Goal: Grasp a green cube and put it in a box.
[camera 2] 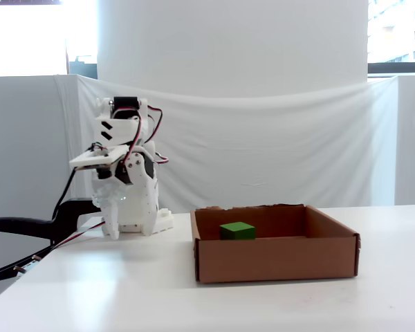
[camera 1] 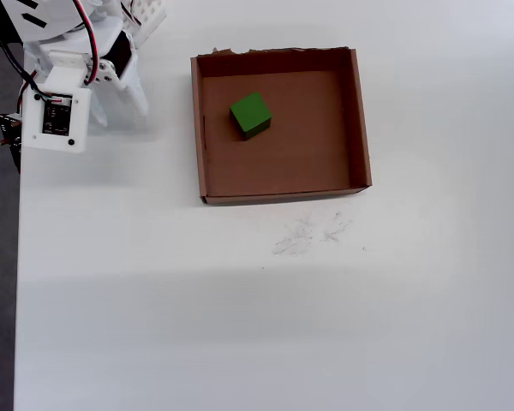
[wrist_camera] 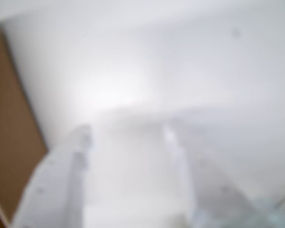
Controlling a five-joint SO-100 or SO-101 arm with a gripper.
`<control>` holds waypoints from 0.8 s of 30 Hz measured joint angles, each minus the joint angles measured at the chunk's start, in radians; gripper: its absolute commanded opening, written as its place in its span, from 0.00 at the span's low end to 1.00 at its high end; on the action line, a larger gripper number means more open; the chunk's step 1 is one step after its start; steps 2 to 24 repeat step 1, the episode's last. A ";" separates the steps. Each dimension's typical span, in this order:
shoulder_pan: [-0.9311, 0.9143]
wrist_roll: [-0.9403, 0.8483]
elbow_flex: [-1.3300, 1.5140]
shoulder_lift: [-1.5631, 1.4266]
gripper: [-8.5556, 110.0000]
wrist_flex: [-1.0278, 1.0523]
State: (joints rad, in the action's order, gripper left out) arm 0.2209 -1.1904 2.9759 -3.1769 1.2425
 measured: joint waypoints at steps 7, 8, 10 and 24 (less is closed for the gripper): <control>0.000 0.000 0.000 0.000 0.25 0.000; 0.000 0.000 0.000 0.000 0.25 0.000; 0.000 0.000 0.000 0.000 0.25 0.000; 0.000 0.000 0.000 0.000 0.25 0.000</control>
